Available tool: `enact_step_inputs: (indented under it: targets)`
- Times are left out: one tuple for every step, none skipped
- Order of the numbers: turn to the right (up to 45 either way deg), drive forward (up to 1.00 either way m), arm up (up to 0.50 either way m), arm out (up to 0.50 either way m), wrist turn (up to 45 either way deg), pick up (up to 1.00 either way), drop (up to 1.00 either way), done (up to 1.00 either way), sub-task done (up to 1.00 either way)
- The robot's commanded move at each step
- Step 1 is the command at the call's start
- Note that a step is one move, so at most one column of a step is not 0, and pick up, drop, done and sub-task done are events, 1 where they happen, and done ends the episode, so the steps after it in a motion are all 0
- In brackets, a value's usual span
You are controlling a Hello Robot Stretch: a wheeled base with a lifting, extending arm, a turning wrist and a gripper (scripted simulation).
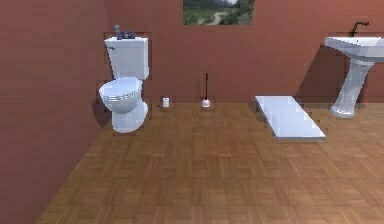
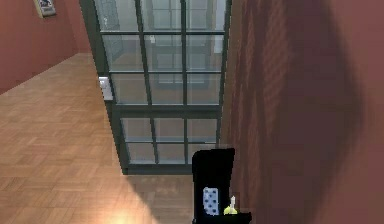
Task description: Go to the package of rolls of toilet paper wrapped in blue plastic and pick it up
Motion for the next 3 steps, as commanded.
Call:
enact_step_inputs:
  targets:
    - [0.0,0.00,0.00,0.00,0.0,1.00,0.00,0.00,0.00]
    - [0.0,0.00,0.10,0.00,0.0,0.00,0.00,0.00,0.00]
    - [0.0,0.00,0.00,0.00,0.0,0.00,0.00,1.00,0.00]
